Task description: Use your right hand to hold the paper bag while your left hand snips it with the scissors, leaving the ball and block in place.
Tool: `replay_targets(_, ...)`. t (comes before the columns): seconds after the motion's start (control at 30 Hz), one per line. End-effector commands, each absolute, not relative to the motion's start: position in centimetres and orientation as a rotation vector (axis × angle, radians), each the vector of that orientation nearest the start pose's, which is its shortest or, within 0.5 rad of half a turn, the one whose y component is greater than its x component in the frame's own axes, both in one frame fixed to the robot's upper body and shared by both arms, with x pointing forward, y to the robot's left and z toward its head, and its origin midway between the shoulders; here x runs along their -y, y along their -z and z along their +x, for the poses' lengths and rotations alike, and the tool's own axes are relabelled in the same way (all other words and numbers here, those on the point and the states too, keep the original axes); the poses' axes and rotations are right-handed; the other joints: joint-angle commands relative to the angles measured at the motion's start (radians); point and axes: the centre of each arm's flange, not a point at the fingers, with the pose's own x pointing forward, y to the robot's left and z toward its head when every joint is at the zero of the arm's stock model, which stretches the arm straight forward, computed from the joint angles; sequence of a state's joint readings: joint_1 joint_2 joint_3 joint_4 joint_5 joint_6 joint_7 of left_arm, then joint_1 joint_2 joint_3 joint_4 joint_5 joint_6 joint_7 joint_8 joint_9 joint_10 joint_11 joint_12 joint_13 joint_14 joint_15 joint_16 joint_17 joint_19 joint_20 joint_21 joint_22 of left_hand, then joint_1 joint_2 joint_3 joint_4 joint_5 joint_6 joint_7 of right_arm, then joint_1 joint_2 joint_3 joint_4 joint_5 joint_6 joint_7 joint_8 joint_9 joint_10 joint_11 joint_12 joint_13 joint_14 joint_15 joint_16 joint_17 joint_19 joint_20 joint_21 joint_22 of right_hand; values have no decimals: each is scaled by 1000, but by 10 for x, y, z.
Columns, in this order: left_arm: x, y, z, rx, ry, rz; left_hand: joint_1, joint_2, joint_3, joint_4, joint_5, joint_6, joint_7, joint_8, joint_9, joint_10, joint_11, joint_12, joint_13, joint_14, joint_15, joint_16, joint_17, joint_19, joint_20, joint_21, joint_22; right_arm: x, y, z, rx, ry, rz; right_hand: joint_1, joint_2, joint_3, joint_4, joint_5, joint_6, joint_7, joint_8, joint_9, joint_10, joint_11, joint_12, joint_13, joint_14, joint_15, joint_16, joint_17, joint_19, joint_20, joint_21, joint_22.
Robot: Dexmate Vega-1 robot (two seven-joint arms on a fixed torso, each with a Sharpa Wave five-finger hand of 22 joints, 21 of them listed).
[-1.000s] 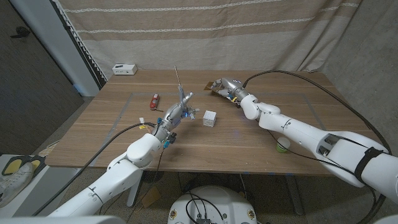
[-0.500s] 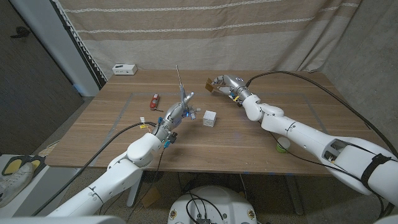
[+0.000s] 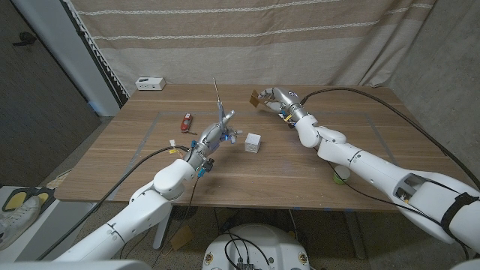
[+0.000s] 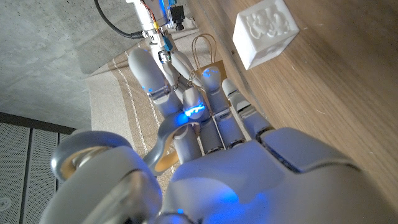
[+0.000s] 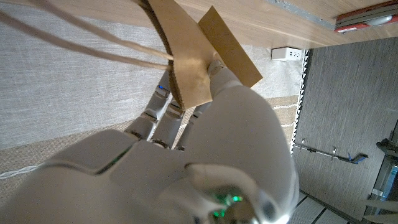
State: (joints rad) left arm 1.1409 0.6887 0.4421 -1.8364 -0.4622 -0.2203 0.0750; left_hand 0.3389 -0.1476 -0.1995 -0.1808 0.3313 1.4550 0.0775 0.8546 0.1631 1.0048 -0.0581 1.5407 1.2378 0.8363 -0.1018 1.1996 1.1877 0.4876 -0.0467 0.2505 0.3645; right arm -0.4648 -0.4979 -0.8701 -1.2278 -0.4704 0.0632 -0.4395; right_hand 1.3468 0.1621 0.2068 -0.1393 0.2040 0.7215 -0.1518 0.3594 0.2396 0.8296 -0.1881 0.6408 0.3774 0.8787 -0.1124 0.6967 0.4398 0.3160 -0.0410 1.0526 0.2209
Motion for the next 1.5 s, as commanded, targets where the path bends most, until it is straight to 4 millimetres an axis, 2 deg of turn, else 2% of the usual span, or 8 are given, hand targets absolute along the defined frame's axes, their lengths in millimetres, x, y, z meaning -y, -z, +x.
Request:
replay_targets(0.03, -188, 72, 544, 595, 438, 205, -1, -3, -144, 113, 3, -30, 37, 7, 3, 133, -122, 42, 6, 3, -107, 5, 0, 7, -40, 7, 4, 153, -45, 655, 959, 137, -1170, 9, 2, -5, 1, 11, 7, -1, -2, 3, 13, -3, 5, 1, 7, -129, -2, 7, -3, -153, 10, 2)
replay_targets(0.57, -179, 69, 543, 576, 458, 237, -6, -6, -146, 115, 2, -30, 36, 9, 3, 134, -122, 42, 6, 6, -107, 16, 7, 8, -39, 6, 5, 140, -51, 638, 1127, 172, -1327, 13, 1, -11, 2, 13, 14, -4, -2, 4, 19, -3, 4, -2, 6, -129, -5, 14, -4, -153, 27, 2)
replay_targets(1.13, -171, 67, 540, 532, 506, 253, -7, -7, -145, 116, 1, -30, 37, 13, 2, 138, -120, 42, 6, 9, -107, 21, 2, 13, -38, 9, 8, 138, -59, 620, 1268, 259, -1396, 15, 2, -16, 3, 15, 16, -9, -3, 5, 22, -3, 2, -4, 4, -129, -9, 18, -6, -153, 41, 2)
replay_targets(1.5, -163, 67, 538, 495, 555, 256, -7, -7, -145, 117, 3, -30, 36, 15, 2, 150, -119, 43, 6, 20, -107, 37, 12, 18, -38, 12, 12, 131, -64, 614, 1356, 256, -1457, 16, 2, -18, 4, 16, 20, -14, -2, 5, 24, -4, 2, -6, 4, -129, -10, 21, -9, -153, 49, 2)
